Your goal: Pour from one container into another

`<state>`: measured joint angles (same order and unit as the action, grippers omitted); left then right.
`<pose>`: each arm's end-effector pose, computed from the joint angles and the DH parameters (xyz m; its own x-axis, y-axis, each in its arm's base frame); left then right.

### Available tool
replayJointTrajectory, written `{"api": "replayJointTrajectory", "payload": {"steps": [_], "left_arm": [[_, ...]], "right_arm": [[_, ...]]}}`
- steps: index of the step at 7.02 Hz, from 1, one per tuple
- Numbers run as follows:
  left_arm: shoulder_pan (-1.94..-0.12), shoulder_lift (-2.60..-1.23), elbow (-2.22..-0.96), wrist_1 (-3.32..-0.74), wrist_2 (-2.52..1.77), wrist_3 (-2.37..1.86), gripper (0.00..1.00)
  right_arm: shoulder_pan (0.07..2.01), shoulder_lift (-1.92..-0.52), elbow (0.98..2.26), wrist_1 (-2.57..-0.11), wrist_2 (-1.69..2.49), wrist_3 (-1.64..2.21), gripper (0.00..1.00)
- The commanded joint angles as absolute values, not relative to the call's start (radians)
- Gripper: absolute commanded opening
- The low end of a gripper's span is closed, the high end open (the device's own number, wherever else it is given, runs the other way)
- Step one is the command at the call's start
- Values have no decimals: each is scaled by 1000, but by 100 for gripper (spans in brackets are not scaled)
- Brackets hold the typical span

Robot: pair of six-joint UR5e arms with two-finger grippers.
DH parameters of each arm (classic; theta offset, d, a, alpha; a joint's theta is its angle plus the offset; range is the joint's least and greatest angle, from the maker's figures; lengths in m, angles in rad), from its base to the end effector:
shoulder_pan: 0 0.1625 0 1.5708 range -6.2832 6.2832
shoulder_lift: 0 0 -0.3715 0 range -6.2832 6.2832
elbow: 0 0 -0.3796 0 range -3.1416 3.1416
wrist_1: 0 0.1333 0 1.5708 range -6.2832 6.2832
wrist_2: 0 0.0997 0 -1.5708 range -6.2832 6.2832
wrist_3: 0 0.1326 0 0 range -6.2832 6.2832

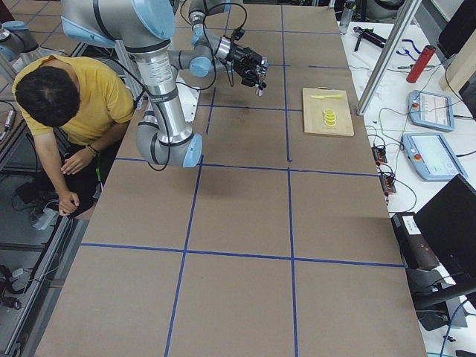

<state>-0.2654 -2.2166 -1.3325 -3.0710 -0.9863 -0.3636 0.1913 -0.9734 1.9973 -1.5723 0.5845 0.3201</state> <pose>0.5668 -0.3680 0.1781 0.5607 0.6554 -0.5061 0.5547 0.1566 0.8172 -0.4649 -0.3385 0.0985 0.9238 -0.3546 -0.1442 0.2329 0.2220 0.9468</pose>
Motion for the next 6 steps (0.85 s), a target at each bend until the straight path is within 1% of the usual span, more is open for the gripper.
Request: {"api": "replayJointTrajectory", "payload": {"steps": [1,6], "left_arm": [[-265,-2217,-1333,-3071,-986,-364,0],[-264,-2215,-1336,-3071,-985,-364,0]], "right_arm": [[193,-974,1997,-1572,584,246,0],[198,-974,1999,-1572,581,183,0]]}}
